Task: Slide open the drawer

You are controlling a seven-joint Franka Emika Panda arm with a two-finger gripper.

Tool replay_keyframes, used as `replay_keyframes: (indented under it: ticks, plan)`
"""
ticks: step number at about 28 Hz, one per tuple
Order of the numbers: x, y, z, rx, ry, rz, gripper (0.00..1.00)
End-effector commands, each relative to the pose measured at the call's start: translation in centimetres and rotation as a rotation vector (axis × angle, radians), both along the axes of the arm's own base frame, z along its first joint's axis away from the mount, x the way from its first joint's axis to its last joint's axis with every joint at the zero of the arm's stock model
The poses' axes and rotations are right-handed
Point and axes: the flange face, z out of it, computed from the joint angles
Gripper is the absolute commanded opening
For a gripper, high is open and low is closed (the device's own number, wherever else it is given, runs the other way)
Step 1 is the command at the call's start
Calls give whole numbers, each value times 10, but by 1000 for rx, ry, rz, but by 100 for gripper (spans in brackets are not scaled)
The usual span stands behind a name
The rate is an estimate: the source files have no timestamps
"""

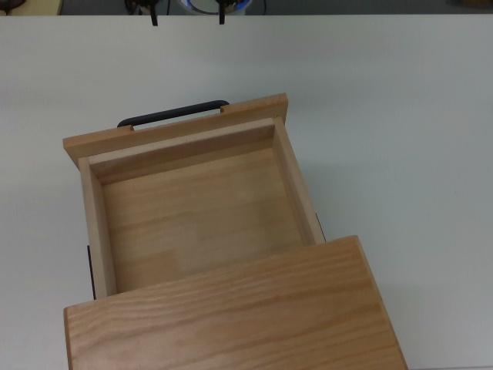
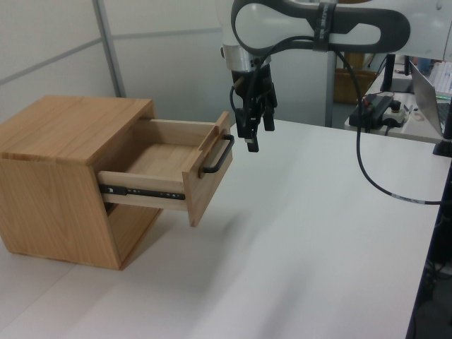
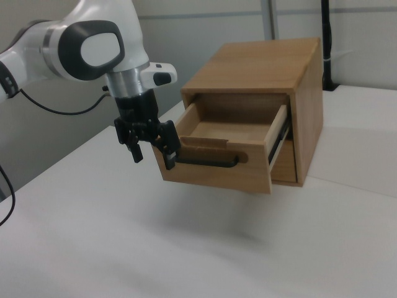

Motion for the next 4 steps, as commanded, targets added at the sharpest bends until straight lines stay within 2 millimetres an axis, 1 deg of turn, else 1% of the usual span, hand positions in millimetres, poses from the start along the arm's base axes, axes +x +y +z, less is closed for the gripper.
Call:
replay_keyframes:
  ticks: [1, 4]
  plan:
    - [1, 2, -5, 20, 23, -6, 100]
    - [2, 1, -6, 15, 23, -8, 100]
